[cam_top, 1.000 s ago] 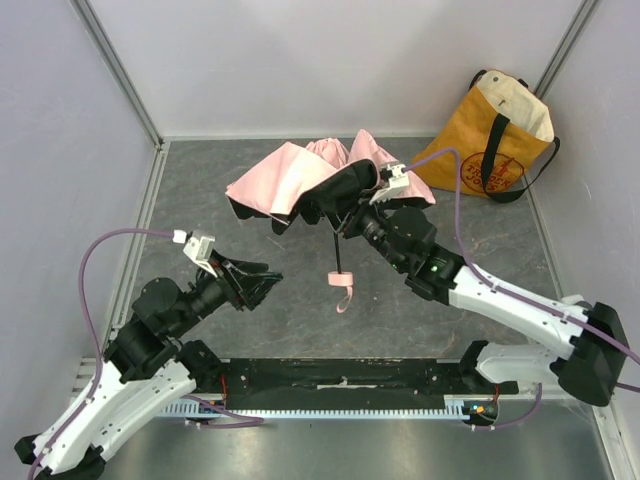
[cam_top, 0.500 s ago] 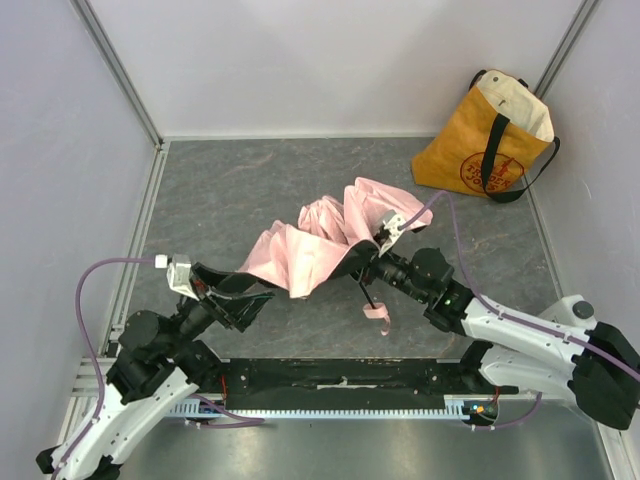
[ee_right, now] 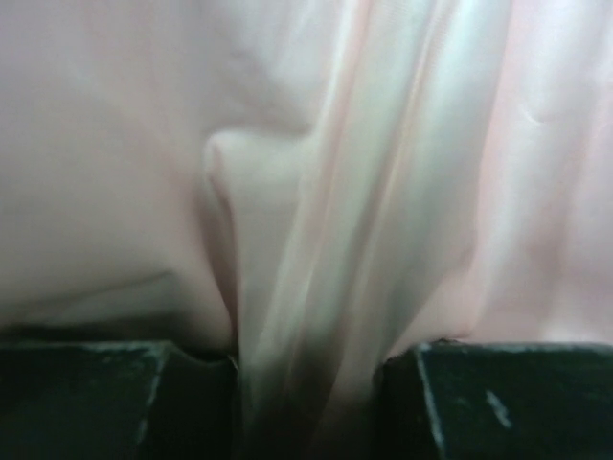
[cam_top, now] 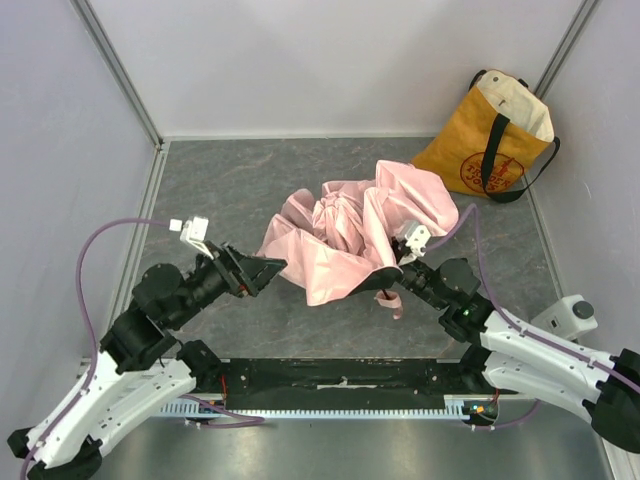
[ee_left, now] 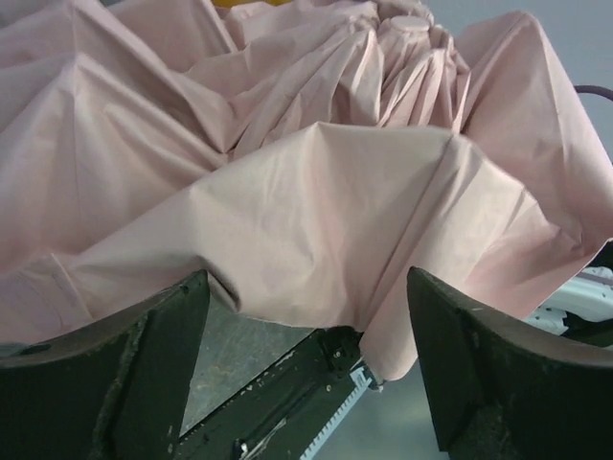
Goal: Put away the umbrella
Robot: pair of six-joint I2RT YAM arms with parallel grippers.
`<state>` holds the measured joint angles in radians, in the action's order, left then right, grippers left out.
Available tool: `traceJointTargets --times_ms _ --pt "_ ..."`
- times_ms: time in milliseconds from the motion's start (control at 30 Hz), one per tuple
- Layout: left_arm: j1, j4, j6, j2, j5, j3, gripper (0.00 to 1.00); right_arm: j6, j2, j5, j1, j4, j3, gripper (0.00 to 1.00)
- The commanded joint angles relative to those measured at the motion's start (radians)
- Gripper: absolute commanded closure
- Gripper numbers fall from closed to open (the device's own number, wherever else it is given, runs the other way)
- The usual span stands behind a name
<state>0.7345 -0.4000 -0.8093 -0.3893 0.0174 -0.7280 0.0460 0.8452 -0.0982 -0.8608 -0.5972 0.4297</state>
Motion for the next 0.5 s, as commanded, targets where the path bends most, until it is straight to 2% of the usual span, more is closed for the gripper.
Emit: traceJointTargets --times_ms 0,100,200,267,333,400,467 --pt "-0.003 -0.049 0.085 -0.016 -0.057 -0.166 0.15 -0.069 -0.057 0.084 0.003 -0.04 0.069 1.0" --pt "-0.003 -0.045 0.119 0.094 -0.154 -0.121 0.14 -0.069 -0.074 0.13 0.006 0.048 0.115 1.0" --pt "-0.003 -0.036 0.148 0.119 -0.094 -0.099 0.12 -0.066 -0.075 0.101 0.006 0.15 0.161 1.0" --pt "-0.003 -0.019 0.188 0.075 0.02 -0.097 0.07 -0.057 -0.08 0.101 0.006 0.203 0.178 1.0" --pt "-0.003 -0.017 0.203 0.006 0.099 -0.106 0.06 -0.048 -0.09 0.101 0.008 0.224 0.181 1.0" --pt "-0.003 0.018 0.213 -0.058 0.169 -0.108 0.05 -0.005 -0.101 0.057 0.006 0.203 0.17 1.0" --pt "-0.003 0.052 0.22 -0.126 0.193 -0.106 0.04 0.018 -0.116 -0.027 0.008 0.111 0.138 1.0"
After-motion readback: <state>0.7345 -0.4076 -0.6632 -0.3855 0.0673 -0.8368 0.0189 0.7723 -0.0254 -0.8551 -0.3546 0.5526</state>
